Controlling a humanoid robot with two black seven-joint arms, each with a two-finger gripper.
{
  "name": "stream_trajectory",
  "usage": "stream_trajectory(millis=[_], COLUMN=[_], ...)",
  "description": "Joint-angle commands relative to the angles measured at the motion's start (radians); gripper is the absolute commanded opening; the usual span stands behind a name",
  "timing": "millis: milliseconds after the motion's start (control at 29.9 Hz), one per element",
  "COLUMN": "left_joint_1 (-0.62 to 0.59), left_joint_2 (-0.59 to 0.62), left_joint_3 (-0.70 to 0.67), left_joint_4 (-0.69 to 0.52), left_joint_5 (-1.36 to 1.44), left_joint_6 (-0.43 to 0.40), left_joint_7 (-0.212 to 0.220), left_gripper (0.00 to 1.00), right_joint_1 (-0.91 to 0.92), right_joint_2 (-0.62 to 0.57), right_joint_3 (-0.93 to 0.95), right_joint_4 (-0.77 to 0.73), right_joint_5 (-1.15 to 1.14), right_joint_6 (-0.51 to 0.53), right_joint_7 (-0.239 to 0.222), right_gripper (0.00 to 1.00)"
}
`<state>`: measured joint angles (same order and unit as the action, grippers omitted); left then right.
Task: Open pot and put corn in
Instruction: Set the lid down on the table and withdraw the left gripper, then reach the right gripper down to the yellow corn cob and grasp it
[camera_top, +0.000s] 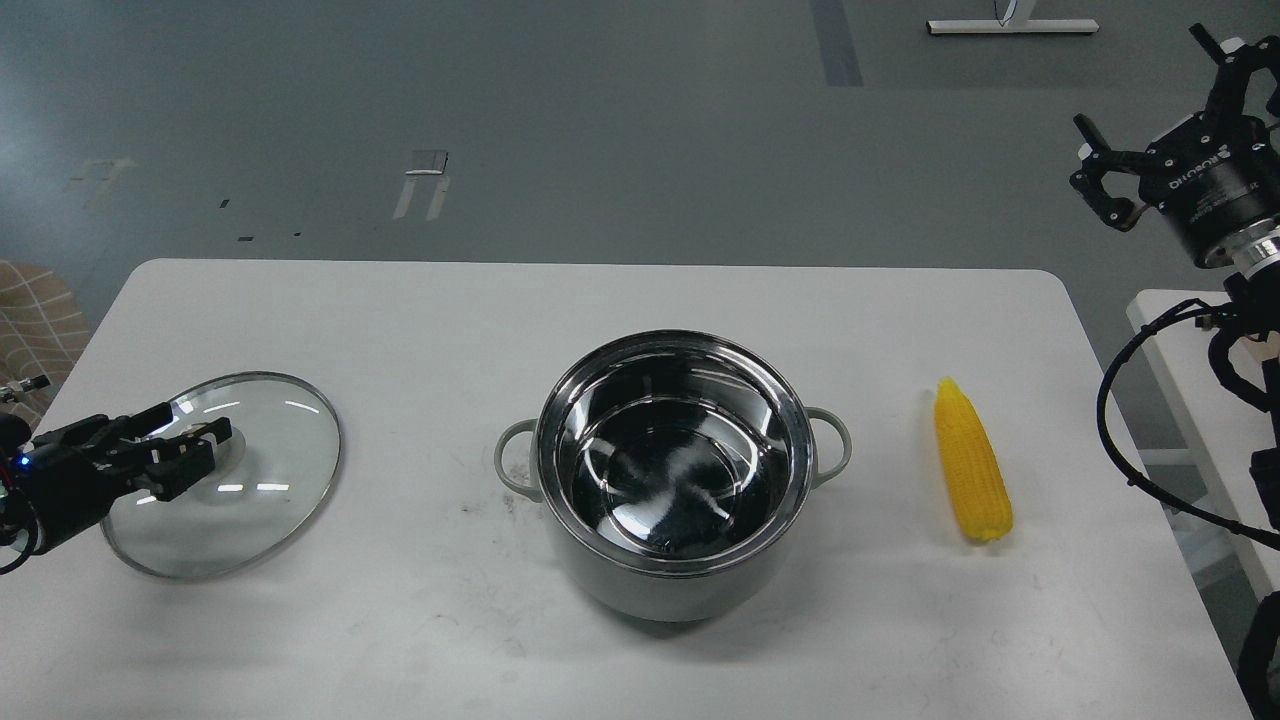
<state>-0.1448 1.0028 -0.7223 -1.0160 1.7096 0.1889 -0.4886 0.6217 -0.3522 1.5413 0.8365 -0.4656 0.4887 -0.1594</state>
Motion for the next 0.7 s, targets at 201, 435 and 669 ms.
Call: stream_trajectory(millis=[201,435,669], left_joint_1=[-0.379,-0.624,-0.731], left_joint_2=[-0.068,-0.184,-0.254], left_joint_3=[-0.012,-0.014,-0.046], left_joint_4=[0.083,0.270,0.333], left_joint_5=[-0.560,-1.114,-1.525], left_joint_6=[-0.121,-0.365,-0.537], left_joint_7=[0.000,0.000,0.000], left_gripper=[0.87,0.90,0.95], right_joint_1=[-0.020,-0.013,-0.011], right_joint_2=[-0.180,-0.307,-0.412], right_joint_3=[-0.107,-0.248,-0.504], right_joint_4=[0.157,0.320,0.507], right_joint_5=[-0.384,-0.728,-1.017], right_joint_6=[0.000,0.000,0.000], right_joint_7=[0.006,0.009,0.009], right_gripper=[1.00,1.00,1.00])
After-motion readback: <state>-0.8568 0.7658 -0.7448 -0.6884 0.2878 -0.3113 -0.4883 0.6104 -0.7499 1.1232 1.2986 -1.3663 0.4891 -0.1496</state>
